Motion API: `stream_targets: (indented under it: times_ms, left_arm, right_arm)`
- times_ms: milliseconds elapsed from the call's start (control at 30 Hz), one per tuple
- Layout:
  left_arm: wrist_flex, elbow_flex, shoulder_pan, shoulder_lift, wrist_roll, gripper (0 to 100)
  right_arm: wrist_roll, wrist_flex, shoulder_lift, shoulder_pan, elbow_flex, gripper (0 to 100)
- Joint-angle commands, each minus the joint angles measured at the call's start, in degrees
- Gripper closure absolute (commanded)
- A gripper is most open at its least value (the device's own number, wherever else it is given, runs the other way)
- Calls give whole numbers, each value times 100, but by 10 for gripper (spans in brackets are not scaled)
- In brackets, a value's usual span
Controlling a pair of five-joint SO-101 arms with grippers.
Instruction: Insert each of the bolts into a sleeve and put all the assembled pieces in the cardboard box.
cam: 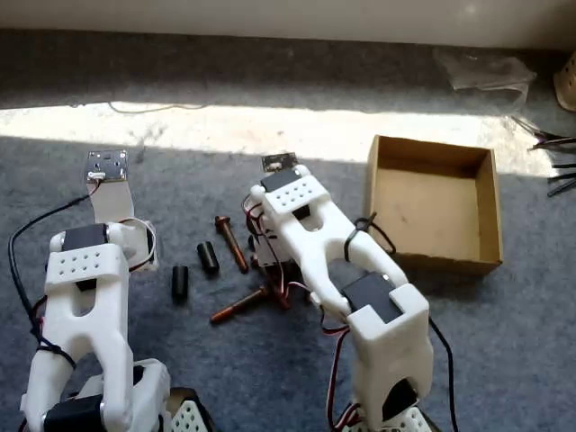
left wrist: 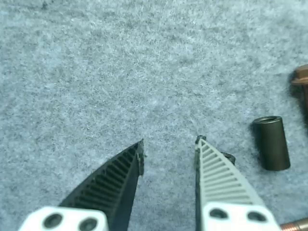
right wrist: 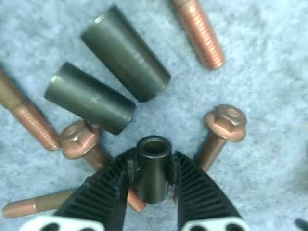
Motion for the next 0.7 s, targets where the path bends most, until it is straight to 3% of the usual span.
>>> stream_targets:
  times_ms: [0, 100, 500, 667]
  left_arm:
    - [-88, -40, -75, -13, 9, 829]
    - [-88, -40, -75, -13, 9, 829]
    - [-88, -22, -75, -13, 9, 829]
    - [-105, 13, -66, -13, 9, 829]
  right_arm:
    - [343, 84, -286, 48, -75, 937]
    - [378, 84, -295, 57, -75, 996]
    - [413, 576, -1622, 75, -409, 995]
    - [1354, 576, -2264, 75, -409, 995]
